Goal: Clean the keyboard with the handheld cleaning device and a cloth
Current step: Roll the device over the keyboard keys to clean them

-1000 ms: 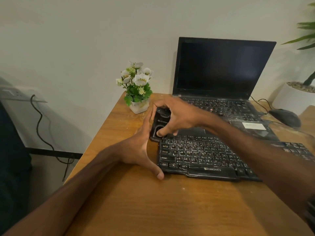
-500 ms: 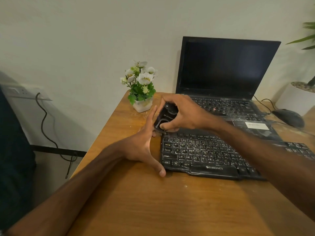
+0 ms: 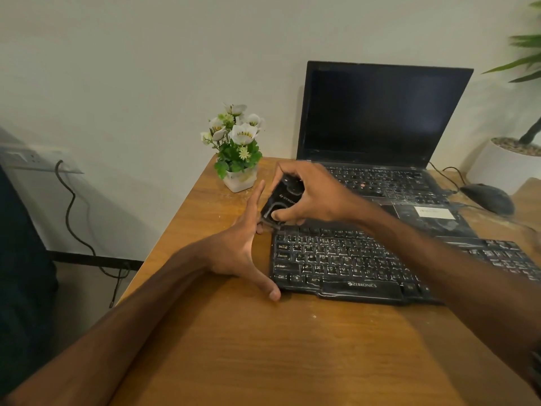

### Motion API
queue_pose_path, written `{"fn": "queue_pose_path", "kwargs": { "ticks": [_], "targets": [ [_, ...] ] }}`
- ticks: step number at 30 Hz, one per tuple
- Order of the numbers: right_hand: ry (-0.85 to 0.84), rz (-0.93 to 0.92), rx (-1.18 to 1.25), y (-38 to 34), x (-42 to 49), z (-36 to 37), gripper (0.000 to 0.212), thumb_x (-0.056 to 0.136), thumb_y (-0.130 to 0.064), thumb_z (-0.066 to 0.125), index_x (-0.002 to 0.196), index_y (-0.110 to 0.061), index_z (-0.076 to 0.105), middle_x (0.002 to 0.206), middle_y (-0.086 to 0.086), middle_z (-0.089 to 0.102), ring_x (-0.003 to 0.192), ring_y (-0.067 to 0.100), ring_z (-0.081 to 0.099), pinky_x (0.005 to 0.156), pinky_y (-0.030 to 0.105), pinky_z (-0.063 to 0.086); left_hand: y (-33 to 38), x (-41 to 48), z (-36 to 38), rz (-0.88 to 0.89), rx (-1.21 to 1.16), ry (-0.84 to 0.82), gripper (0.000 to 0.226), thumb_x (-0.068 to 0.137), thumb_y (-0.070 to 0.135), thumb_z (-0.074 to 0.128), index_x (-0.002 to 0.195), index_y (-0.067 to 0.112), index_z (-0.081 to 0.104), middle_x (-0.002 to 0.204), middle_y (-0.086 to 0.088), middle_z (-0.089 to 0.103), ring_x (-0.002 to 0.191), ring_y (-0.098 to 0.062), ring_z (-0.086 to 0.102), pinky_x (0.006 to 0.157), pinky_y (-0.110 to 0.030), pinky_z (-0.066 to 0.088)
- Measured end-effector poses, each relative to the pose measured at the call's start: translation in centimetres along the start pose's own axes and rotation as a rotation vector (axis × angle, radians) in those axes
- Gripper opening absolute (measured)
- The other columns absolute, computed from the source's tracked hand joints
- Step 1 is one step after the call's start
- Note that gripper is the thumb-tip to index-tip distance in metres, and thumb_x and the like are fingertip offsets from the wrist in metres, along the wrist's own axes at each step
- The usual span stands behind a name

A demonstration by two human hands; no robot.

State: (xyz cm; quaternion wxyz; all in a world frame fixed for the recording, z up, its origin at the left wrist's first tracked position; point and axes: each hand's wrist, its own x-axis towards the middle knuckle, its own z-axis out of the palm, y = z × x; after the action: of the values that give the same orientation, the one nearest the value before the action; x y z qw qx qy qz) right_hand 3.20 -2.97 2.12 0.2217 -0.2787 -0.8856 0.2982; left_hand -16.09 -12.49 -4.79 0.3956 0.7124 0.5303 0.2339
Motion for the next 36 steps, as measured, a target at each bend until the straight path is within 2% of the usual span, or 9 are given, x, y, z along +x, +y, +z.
{"fn": "queue_pose_path", "kwargs": {
  "ticks": [3, 6, 12, 14, 17, 23, 29, 33, 36],
  "targets": [
    [-0.062, 0.080, 0.020, 0.4, -0.4, -1.1, 0.047, 0.071, -0.011, 0.088, 0.108, -0.012, 0.059, 0.105, 0.003, 0.066, 0.083, 0.023, 0.072, 0.052, 0.031, 0.060, -0.1, -0.1, 0.0, -0.024, 0.012, -0.016, 0.175, 0.040, 0.046, 0.107, 0.142, 0.068, -0.034, 0.169, 0.002, 0.018, 0.155, -0.019, 0.025, 0.125, -0.054, 0.030],
    [-0.148, 0.158, -0.049, 0.9, -0.8, -2.0, 0.048, 0.071, -0.008, 0.087, 0.109, -0.009, 0.058, 0.104, 0.006, 0.066, 0.080, 0.023, 0.072, 0.052, 0.030, 0.060, -0.2, 0.0, 0.1, -0.020, 0.058, -0.021, 0.172, 0.042, 0.047, 0.106, 0.146, 0.065, -0.030, 0.153, 0.009, 0.038, 0.147, -0.014, 0.034, 0.124, -0.053, 0.032],
    [-0.341, 0.245, -0.233, 0.4, -0.8, -4.8, 0.049, 0.071, -0.007, 0.088, 0.107, -0.008, 0.056, 0.098, 0.012, 0.069, 0.071, 0.026, 0.074, 0.052, 0.033, 0.059, 0.1, -0.1, -0.1, -0.044, 0.117, -0.026, 0.160, 0.039, 0.062, 0.102, 0.150, 0.068, -0.013, 0.159, 0.012, 0.031, 0.149, -0.016, 0.029, 0.123, -0.053, 0.032],
    [-0.329, 0.217, -0.257, 0.0, -0.5, -5.1, 0.049, 0.069, -0.007, 0.089, 0.106, -0.008, 0.056, 0.098, 0.011, 0.069, 0.074, 0.028, 0.074, 0.053, 0.037, 0.061, 0.2, -0.2, -0.2, -0.047, 0.161, -0.038, 0.155, 0.042, 0.062, 0.102, 0.153, 0.066, -0.007, 0.157, 0.017, 0.028, 0.148, -0.014, 0.025, 0.124, -0.053, 0.030],
    [-0.246, 0.193, -0.159, -0.1, -0.7, -4.0, 0.049, 0.070, -0.007, 0.089, 0.108, -0.010, 0.058, 0.101, 0.009, 0.068, 0.077, 0.026, 0.074, 0.052, 0.031, 0.059, 0.3, -0.1, -0.3, -0.070, 0.230, -0.067, 0.148, 0.044, 0.065, 0.098, 0.155, 0.063, 0.000, 0.158, 0.023, 0.020, 0.149, -0.015, 0.019, 0.125, -0.053, 0.027],
    [-0.257, 0.233, -0.124, 1.1, -2.3, -4.4, 0.044, 0.073, -0.004, 0.086, 0.097, -0.025, 0.056, 0.104, 0.011, 0.067, 0.080, 0.030, 0.073, 0.056, 0.036, 0.062, 0.5, 0.1, -0.3, -0.030, 0.323, -0.084, 0.133, 0.043, 0.077, 0.087, 0.155, 0.059, 0.018, 0.136, 0.026, 0.029, 0.133, -0.008, 0.028, 0.120, -0.045, 0.032],
    [-0.376, 0.242, -0.313, 0.6, -2.0, -6.5, 0.045, 0.070, -0.006, 0.087, 0.102, -0.010, 0.056, 0.100, 0.010, 0.067, 0.076, 0.026, 0.072, 0.053, 0.034, 0.061, 0.4, 0.2, -0.4, -0.006, 0.357, -0.080, 0.128, 0.047, 0.076, 0.087, 0.154, 0.060, 0.020, 0.136, 0.023, 0.030, 0.131, -0.009, 0.028, 0.119, -0.045, 0.031],
    [-0.229, 0.138, -0.207, 0.1, -1.5, -5.0, 0.047, 0.069, -0.006, 0.088, 0.102, -0.010, 0.056, 0.098, 0.008, 0.069, 0.075, 0.027, 0.073, 0.052, 0.040, 0.061, 0.3, 0.2, -0.4, -0.004, 0.356, -0.081, 0.125, 0.049, 0.073, 0.090, 0.152, 0.063, 0.019, 0.134, 0.026, 0.029, 0.130, -0.009, 0.028, 0.118, -0.044, 0.031],
    [-0.220, 0.171, -0.141, 0.9, -1.5, -3.5, 0.050, 0.070, -0.005, 0.087, 0.109, -0.009, 0.056, 0.104, 0.009, 0.065, 0.080, 0.026, 0.072, 0.053, 0.031, 0.060, 0.1, 0.2, -0.4, -0.019, 0.379, -0.081, 0.129, 0.048, 0.076, 0.089, 0.153, 0.062, 0.016, 0.136, 0.023, 0.028, 0.132, -0.011, 0.026, 0.120, -0.047, 0.030]
  ]
}}
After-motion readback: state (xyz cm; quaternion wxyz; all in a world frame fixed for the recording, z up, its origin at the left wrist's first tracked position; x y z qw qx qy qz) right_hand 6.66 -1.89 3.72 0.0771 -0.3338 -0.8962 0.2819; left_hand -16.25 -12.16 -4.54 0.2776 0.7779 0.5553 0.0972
